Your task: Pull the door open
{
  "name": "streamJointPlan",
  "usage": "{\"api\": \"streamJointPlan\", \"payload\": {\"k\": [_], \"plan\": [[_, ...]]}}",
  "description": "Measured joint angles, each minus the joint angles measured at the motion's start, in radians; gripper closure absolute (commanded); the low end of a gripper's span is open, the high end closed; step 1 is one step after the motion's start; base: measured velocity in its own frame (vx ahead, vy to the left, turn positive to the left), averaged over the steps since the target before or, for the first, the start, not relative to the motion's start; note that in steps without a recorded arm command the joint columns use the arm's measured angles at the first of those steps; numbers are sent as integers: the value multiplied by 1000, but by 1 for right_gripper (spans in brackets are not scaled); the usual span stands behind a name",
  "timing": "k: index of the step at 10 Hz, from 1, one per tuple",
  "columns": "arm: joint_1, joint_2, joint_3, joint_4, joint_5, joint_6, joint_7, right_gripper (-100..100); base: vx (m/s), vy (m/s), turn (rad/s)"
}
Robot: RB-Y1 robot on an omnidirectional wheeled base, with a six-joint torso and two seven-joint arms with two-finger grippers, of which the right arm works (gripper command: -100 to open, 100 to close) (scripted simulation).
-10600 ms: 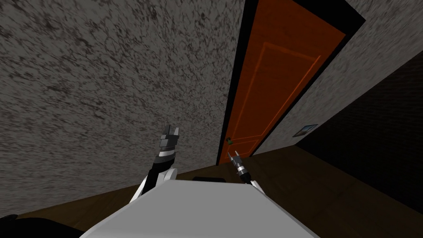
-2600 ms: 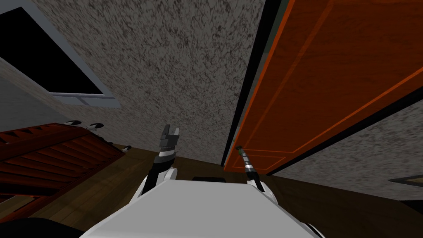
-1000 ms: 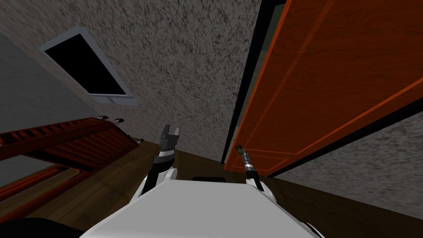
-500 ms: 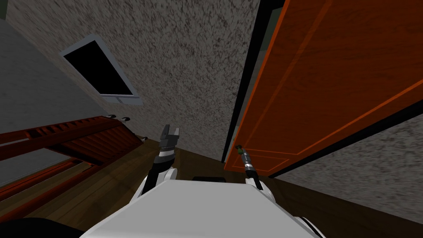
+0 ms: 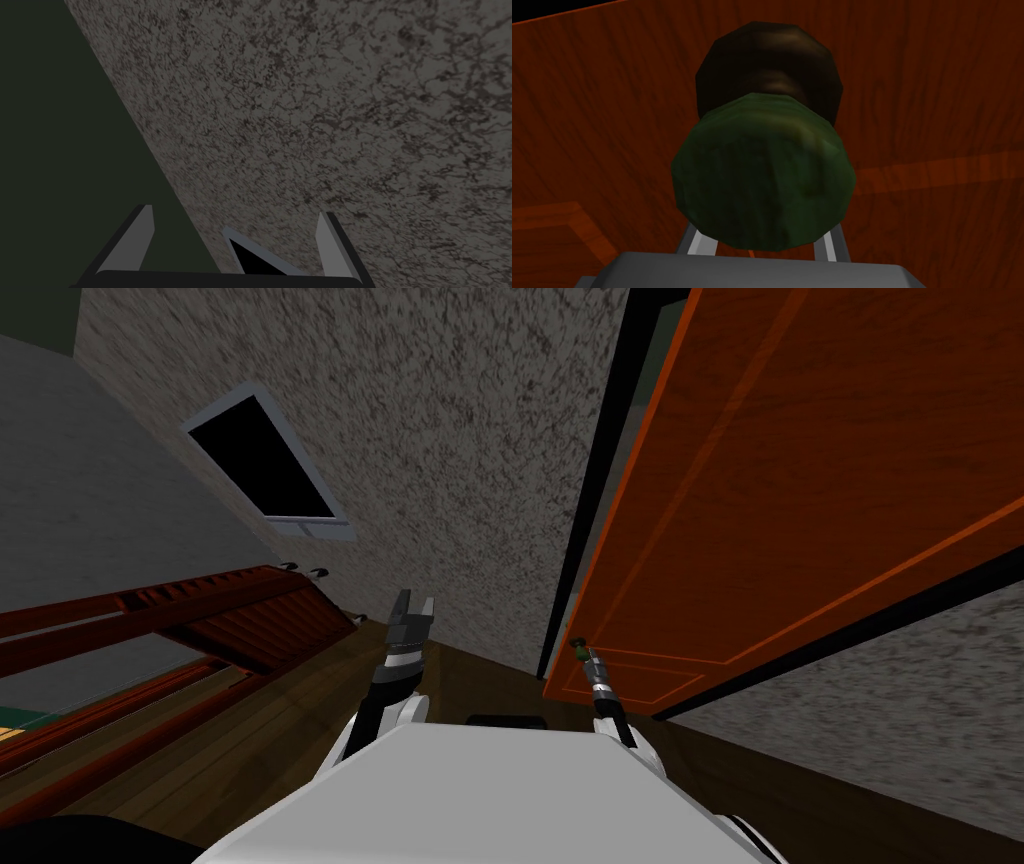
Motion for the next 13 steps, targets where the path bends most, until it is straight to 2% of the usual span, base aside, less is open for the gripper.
{"api": "streamJointPlan", "payload": {"k": [2,3,4,5,6,8,9,11,12,13], "plan": [[11,4,4,-21,-18,15,-39,100,-44,-24,66],[-10,4,8,16,-22,2,-62,100,-54,-17,89],[-16,3,12,33,-33,-10,-91,100,-38,-22,50],[-1,3,14,9,-39,-3,-108,100,-50,-22,55],[-4,5,17,14,-50,-1,-131,100,-73,-41,109],[-38,6,29,72,-69,-22,-193,100,-44,-16,22],[-29,8,28,58,-72,-12,-199,100,-14,11,-8],[3,7,25,-8,-76,26,-192,100,-14,2,35],[6,4,27,-15,-85,32,-211,100,-32,-30,60],[34,3,26,-67,-92,55,-221,100,-11,-17,-7]]}}
